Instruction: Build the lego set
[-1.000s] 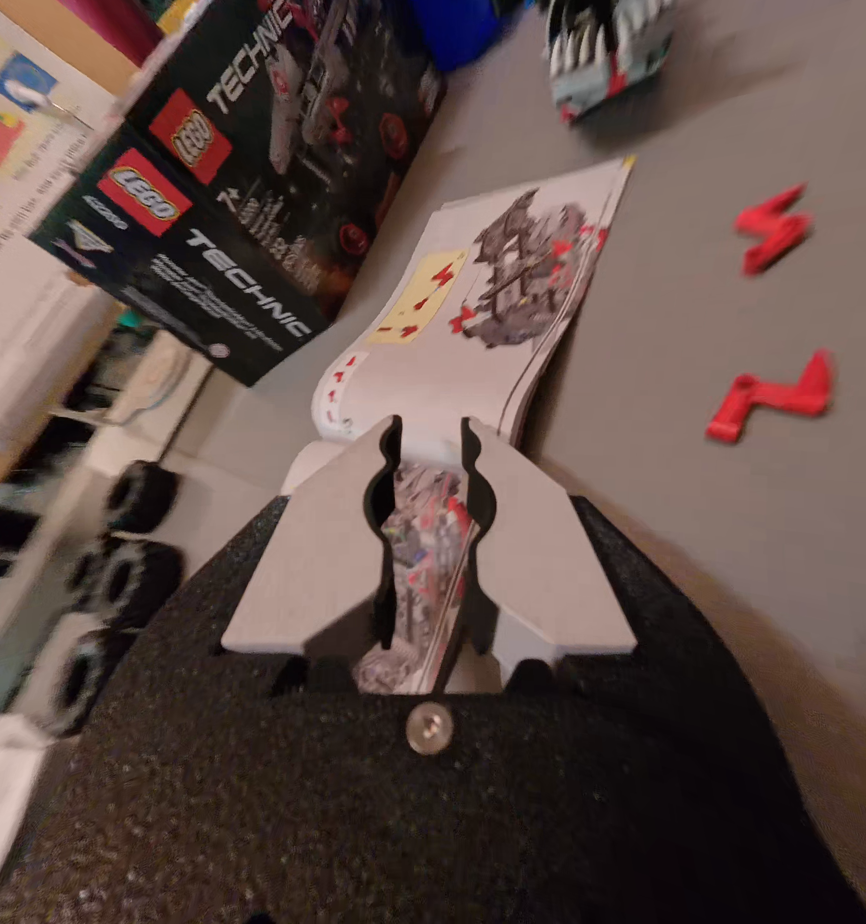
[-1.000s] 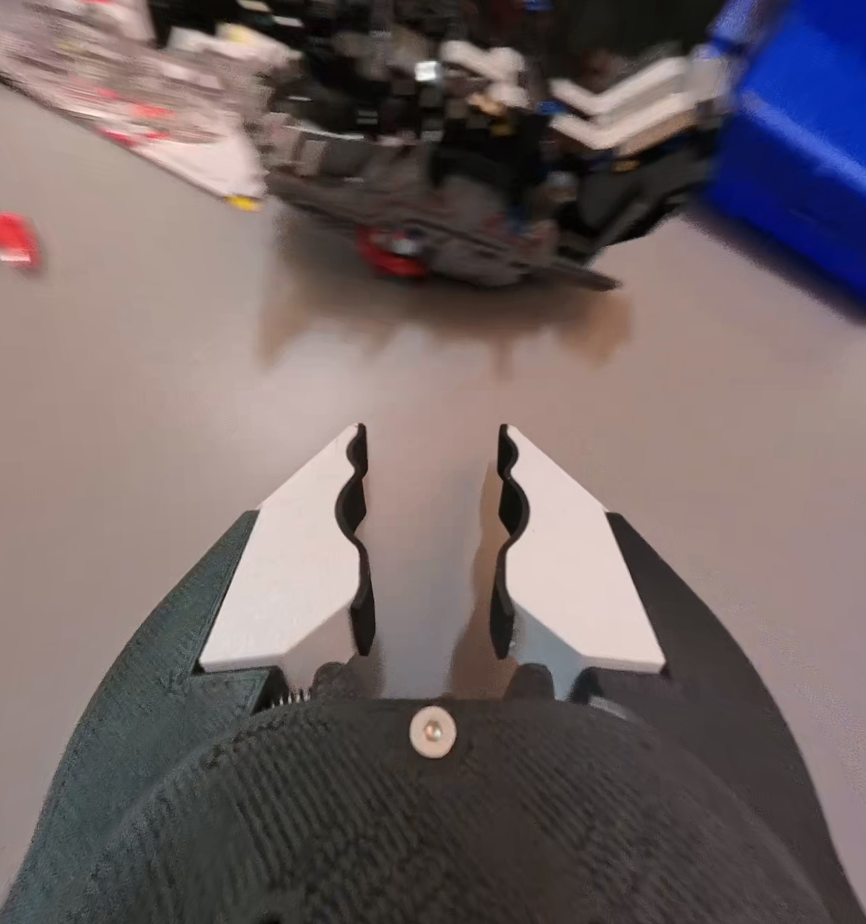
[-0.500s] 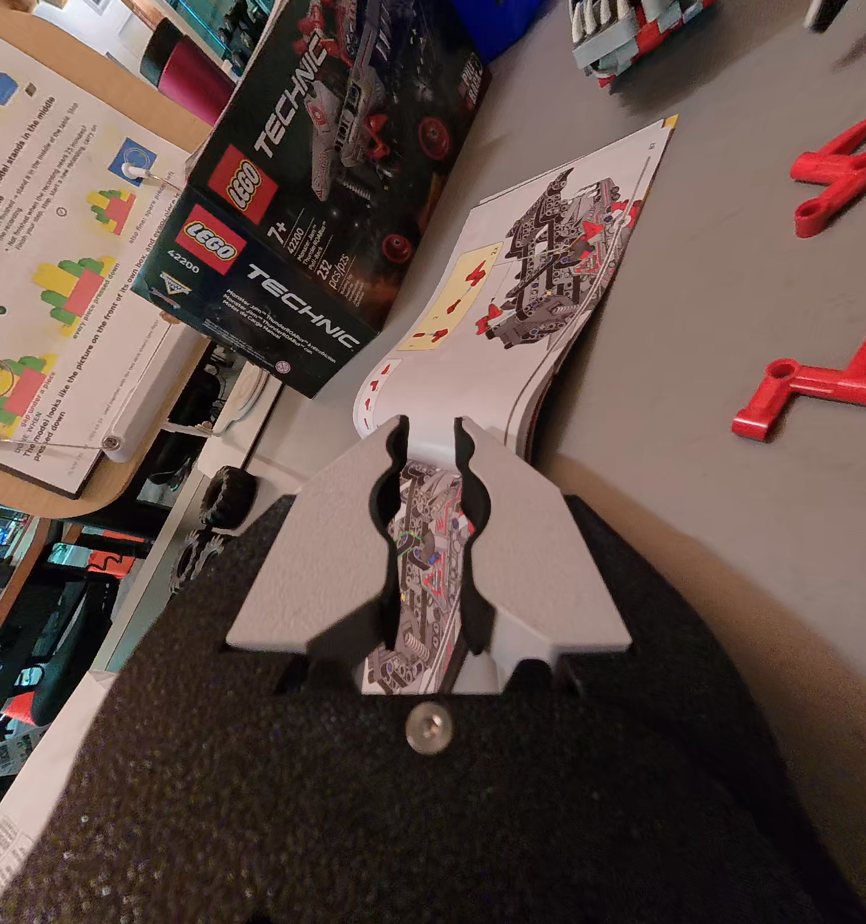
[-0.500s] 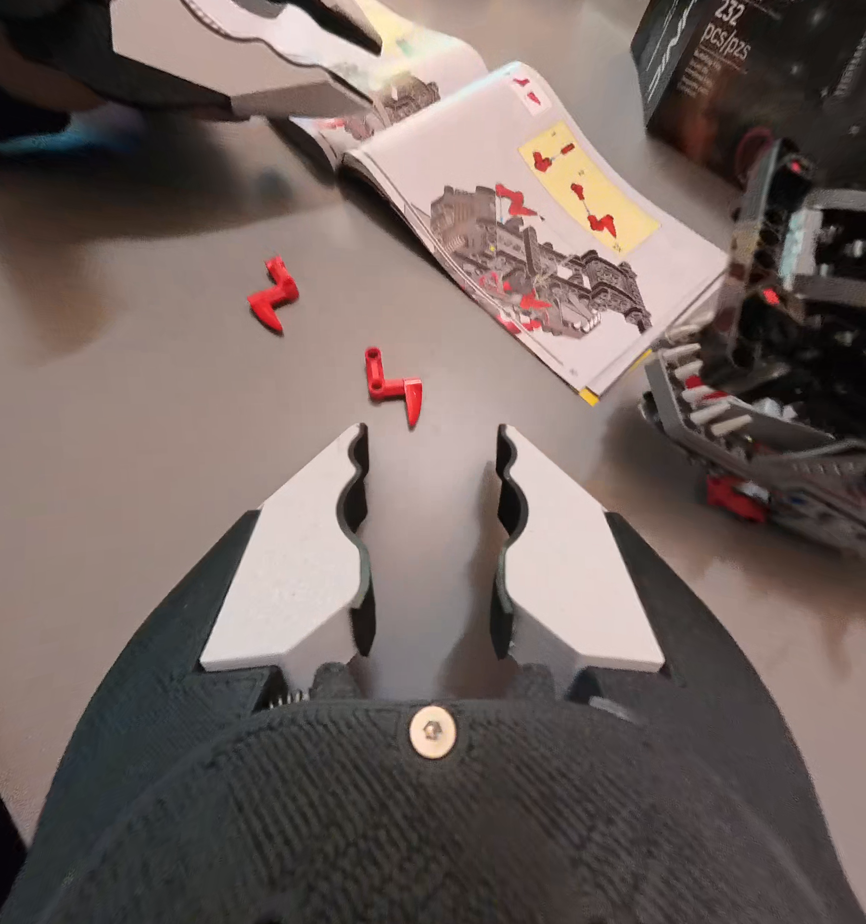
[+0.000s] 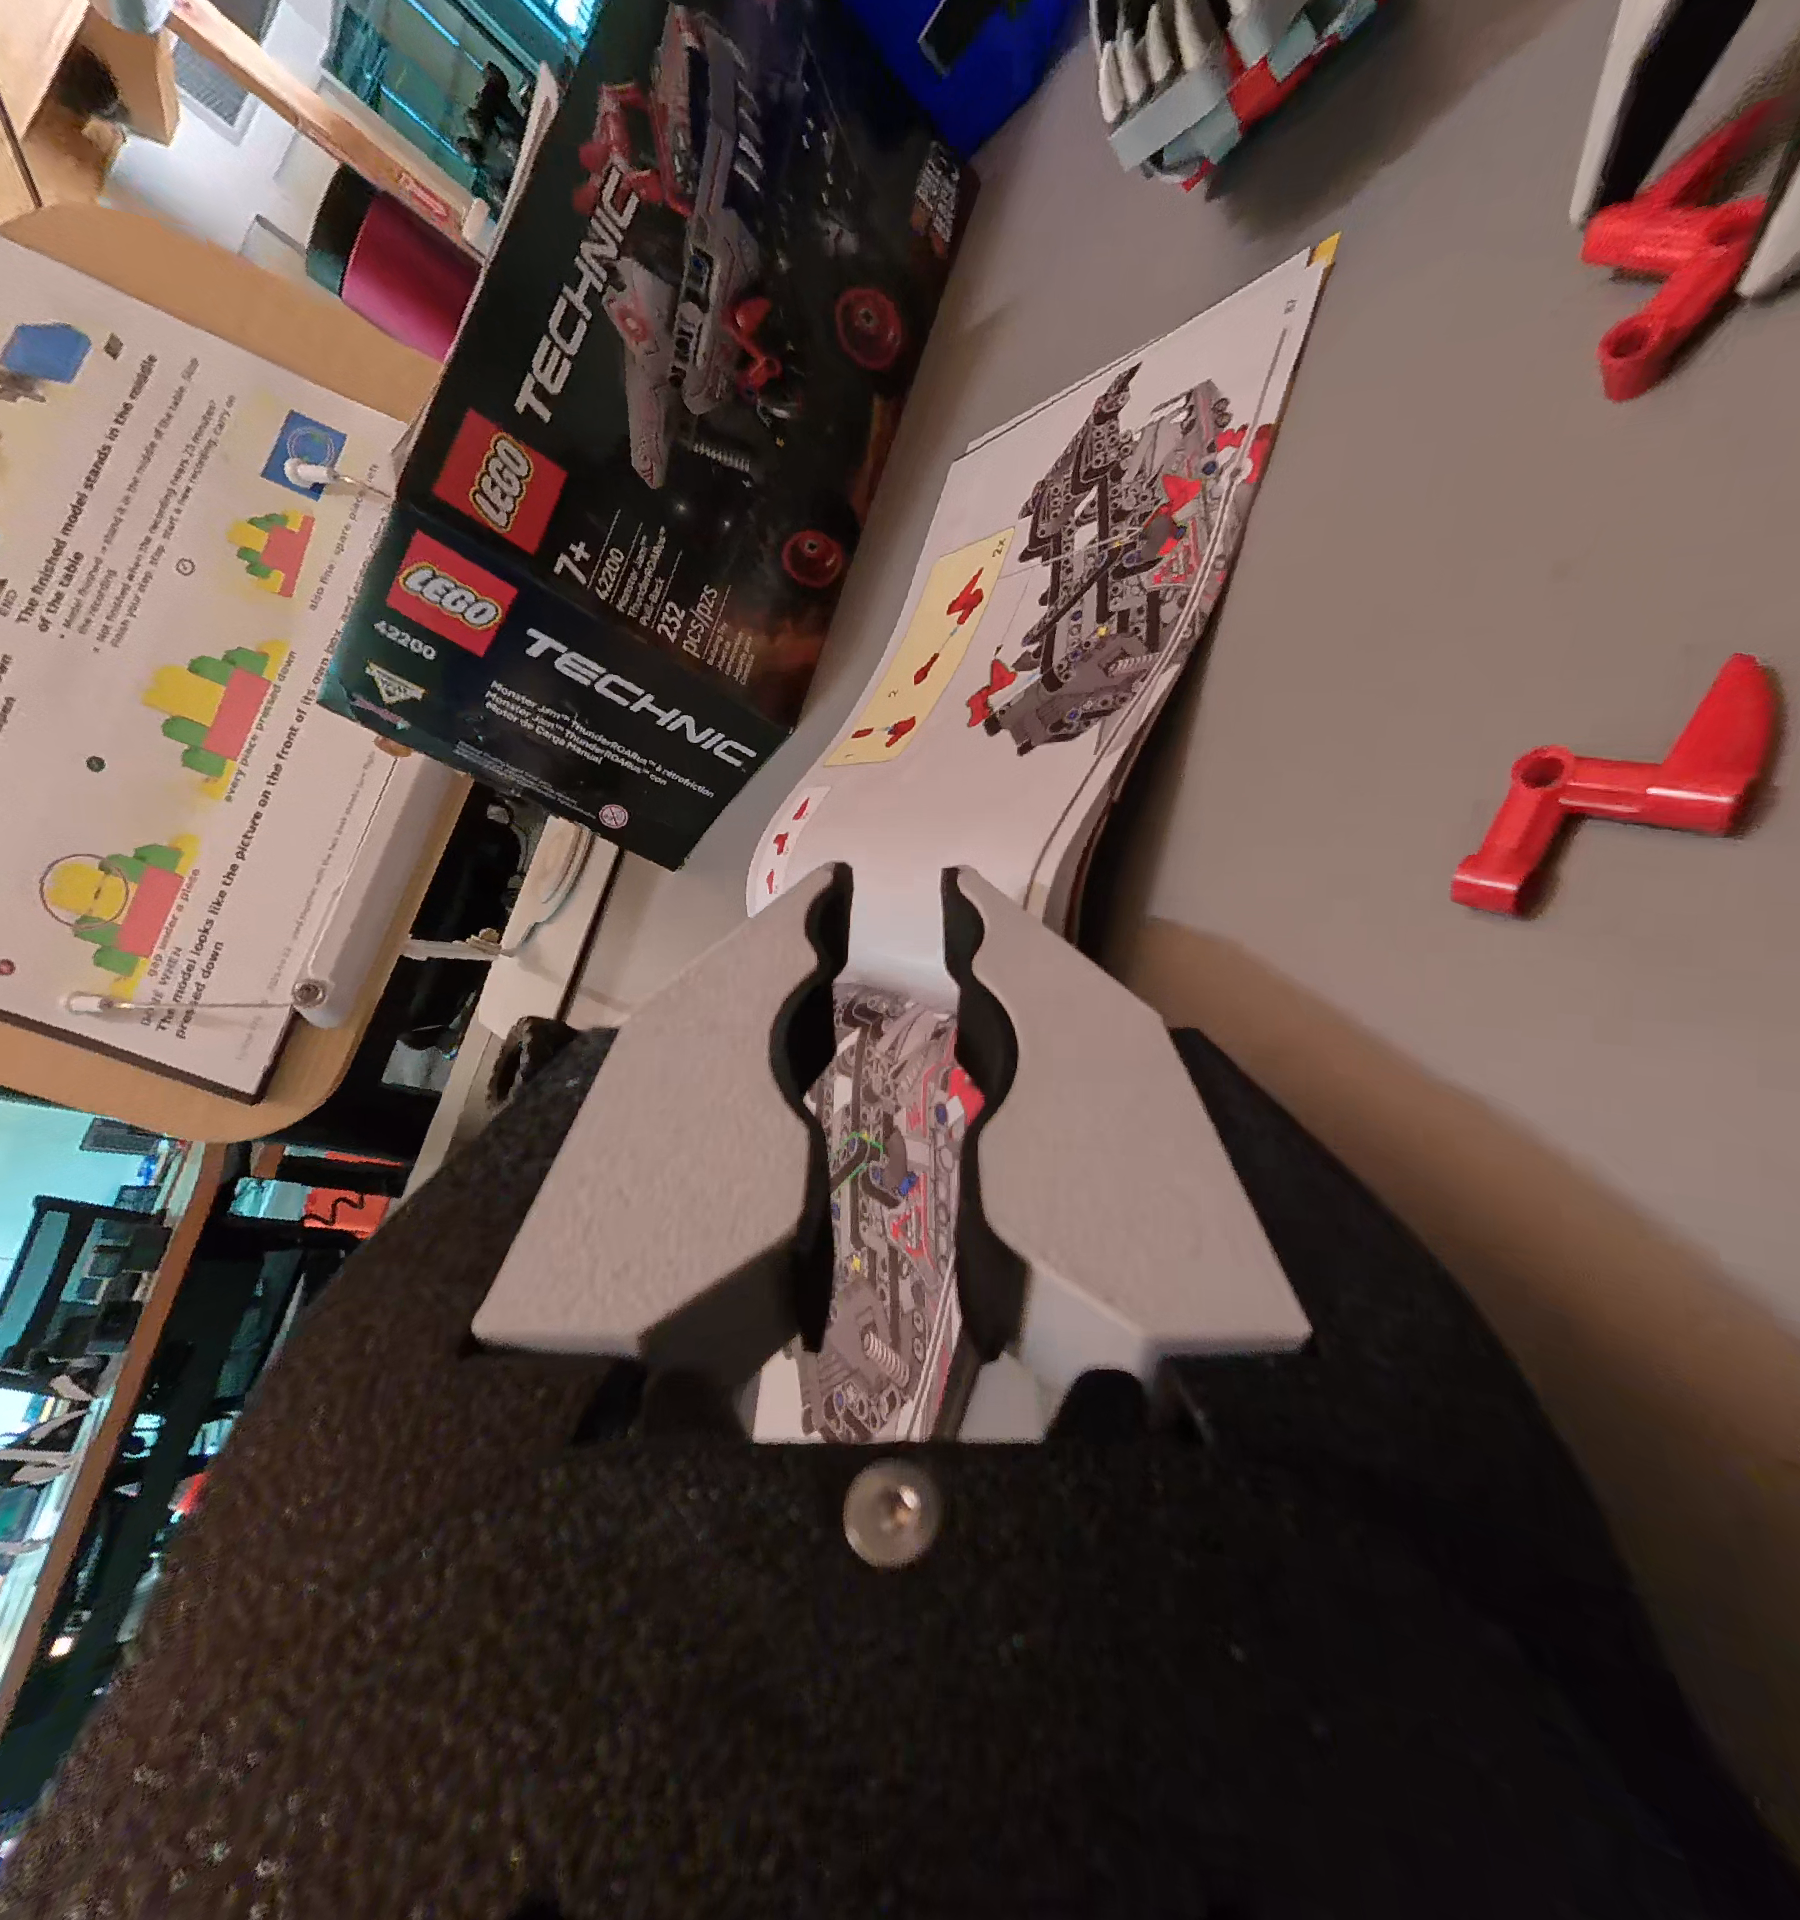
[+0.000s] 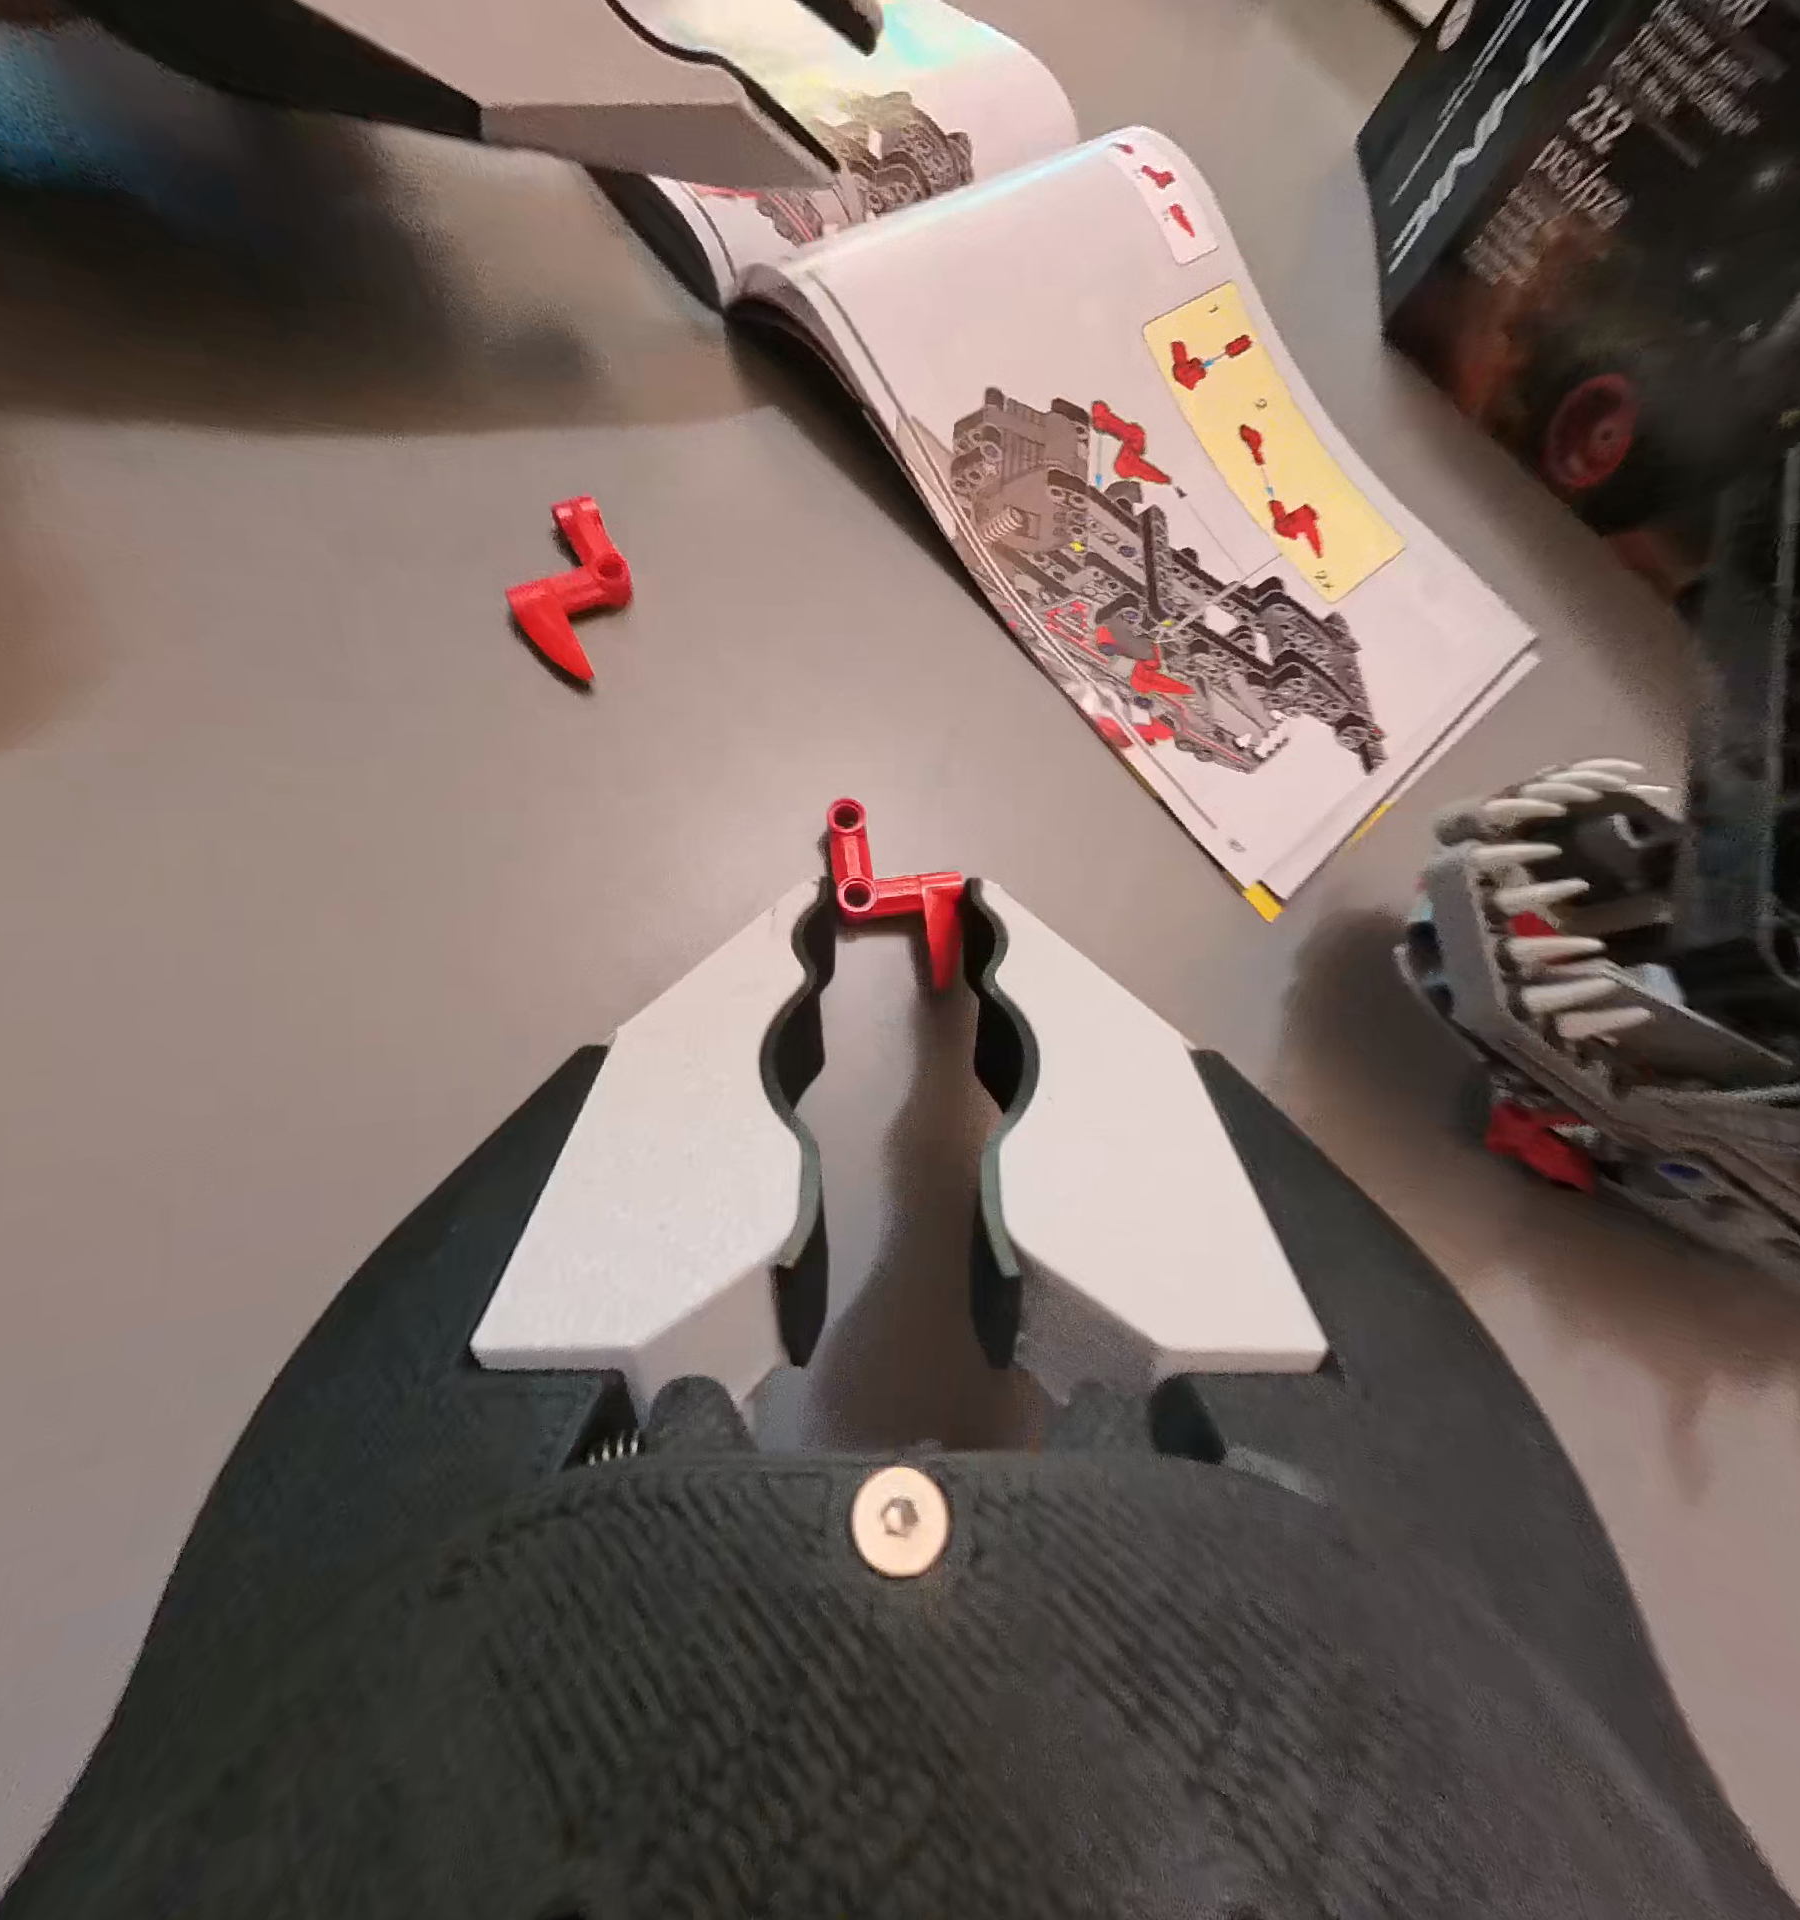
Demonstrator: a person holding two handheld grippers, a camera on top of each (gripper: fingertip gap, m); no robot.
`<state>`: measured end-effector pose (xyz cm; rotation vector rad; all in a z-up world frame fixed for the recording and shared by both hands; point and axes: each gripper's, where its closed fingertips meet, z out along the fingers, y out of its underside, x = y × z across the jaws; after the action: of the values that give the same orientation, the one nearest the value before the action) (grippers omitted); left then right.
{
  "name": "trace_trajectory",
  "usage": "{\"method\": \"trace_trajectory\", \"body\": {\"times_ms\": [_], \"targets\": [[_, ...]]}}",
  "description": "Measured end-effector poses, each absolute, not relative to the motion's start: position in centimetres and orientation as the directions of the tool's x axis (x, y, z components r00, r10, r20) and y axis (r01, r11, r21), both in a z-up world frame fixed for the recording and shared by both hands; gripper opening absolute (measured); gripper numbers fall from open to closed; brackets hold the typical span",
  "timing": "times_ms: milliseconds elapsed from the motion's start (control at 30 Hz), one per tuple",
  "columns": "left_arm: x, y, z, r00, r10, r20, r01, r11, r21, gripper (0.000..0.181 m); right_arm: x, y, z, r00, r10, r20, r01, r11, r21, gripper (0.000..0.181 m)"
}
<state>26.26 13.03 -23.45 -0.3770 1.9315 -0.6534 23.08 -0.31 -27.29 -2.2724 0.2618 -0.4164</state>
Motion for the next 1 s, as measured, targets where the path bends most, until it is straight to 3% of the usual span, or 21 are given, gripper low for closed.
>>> {"method": "trace_trajectory", "body": {"times_ms": [167,433,733,900,1000], "targets": [[25.3,10.5,-21.9,-0.460,-0.553,-0.695,0.034,0.771,-0.636,0.015,24.2,-2.3,-25.8,0.860,-0.356,0.365,0.061,-0.639,-0.767,0.023],[22.2,0.5,-20.9,-0.723,-0.619,-0.308,-0.072,0.509,-0.858,0.017,26.9,-6.3,-20.8,0.627,-0.567,0.534,0.241,-0.512,-0.825,0.023],[23.7,-2.3,-22.2,-0.746,-0.557,-0.364,-0.055,0.597,-0.800,0.016,30.1,-13.0,-19.4,0.316,-0.639,0.702,0.255,-0.655,-0.711,0.023],[26.5,-4.0,-22.0,-0.683,-0.583,-0.440,-0.025,0.621,-0.783,0.014,31.8,-13.1,-21.0,0.363,-0.578,0.731,0.223,-0.707,-0.671,0.023],[27.4,-5.1,-22.7,-0.614,-0.563,-0.554,0.030,0.684,-0.729,0.014,31.9,-12.9,-21.2,0.402,-0.533,0.745,0.290,-0.698,-0.655,0.023]]}}
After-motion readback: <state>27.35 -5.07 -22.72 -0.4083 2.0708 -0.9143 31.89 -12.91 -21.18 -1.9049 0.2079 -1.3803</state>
